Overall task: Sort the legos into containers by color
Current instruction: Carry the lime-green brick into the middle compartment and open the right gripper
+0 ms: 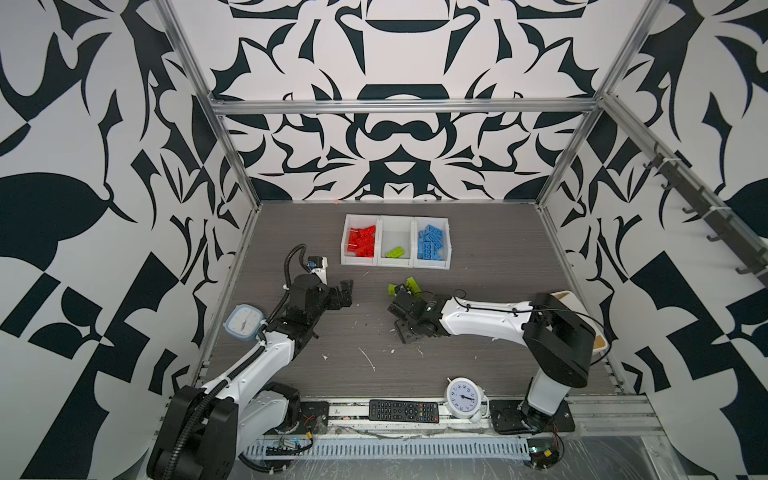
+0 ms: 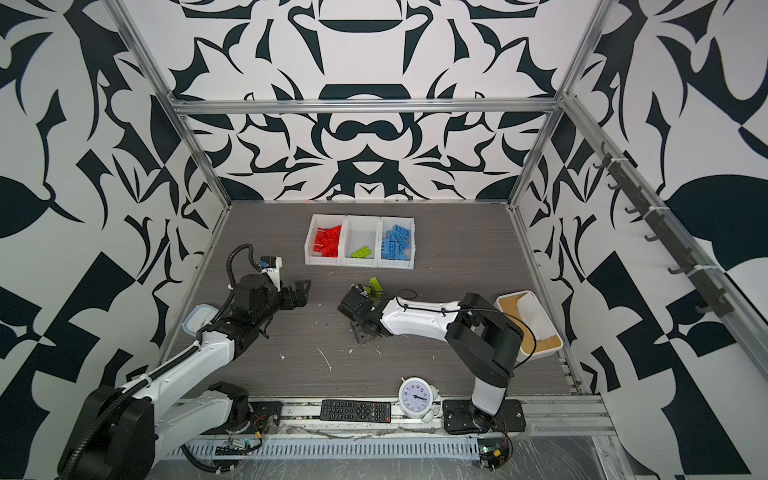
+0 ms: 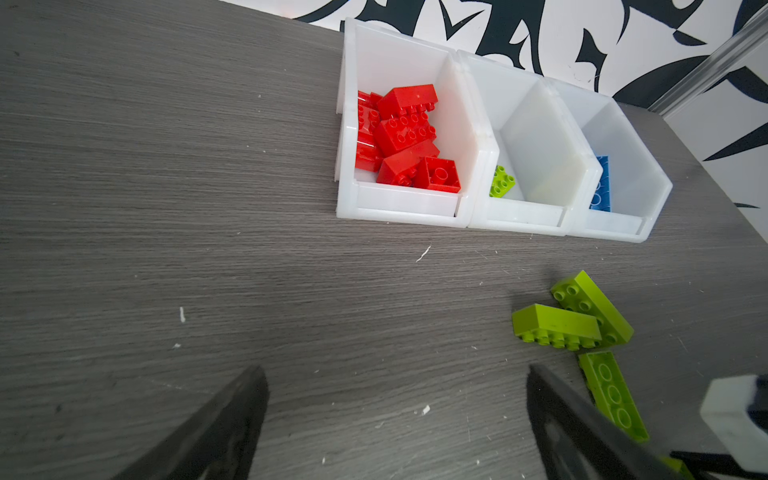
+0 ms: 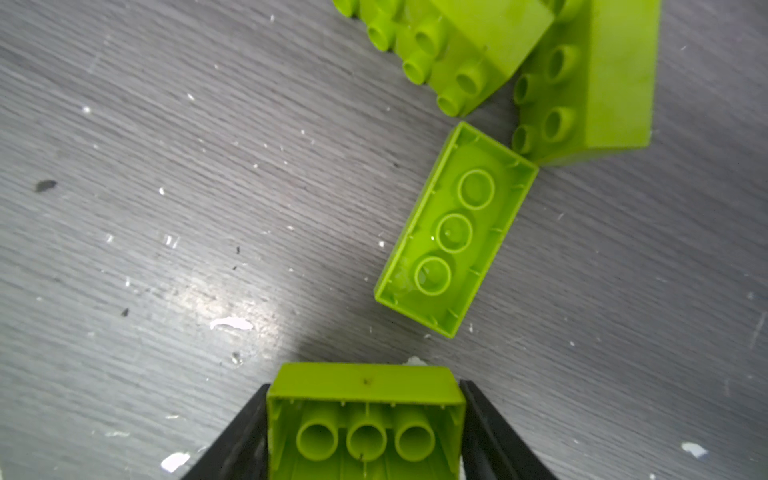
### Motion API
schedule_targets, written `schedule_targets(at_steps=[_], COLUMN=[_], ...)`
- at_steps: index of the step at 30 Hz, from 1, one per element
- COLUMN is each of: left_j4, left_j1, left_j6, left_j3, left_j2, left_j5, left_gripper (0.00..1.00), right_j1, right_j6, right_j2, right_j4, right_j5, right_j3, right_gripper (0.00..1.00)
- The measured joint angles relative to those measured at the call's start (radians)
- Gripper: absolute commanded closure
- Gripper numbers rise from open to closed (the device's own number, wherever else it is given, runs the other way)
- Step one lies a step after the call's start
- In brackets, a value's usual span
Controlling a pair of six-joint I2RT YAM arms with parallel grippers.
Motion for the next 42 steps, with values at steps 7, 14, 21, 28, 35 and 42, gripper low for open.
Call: schedule_targets(at_steps=[7,14,21,28,35,42], left_j4=[0.0,0.0,0.0,0.0,0.0,0.0], left_j1=[0.0,0.0,0.0,0.0,0.001,0.001], left_j6=[0.0,0.0,0.0,-0.001,-0.002,-0.002], left_j3=[0.0,0.0,0.0,-0.002,-0.004,-0.004], left_j2=[-0.003,-0.006,-0.015,-0.04,-0.047,-0.047], left_j5=[0.0,0.0,-0.002,-0.003,-0.015,-0.018], left_gripper=[0.0,0.0,0.0,0.0,0.0,0.0], right_j1=[-0.017,-0.129,-0.23,-0.288,-0.311,-0.328], right_j6=[-0.065,-0.178,-0.267,-0.277,-0.27,-0.254], right_j2=[-0.071,-0.029,0.182,0.341,0.431,0.436], right_j4=[-0.056,-0.003,0.089,0.173,0.195,0.2], right_j5=[0.017,0.019,0.035,0.045,0.046,0.042], right_j3=[0.106,0.264,0.46,0.574,0.688,0.689], right_gripper=[0.39,0.4,0.4,0.39,0.26,0.19])
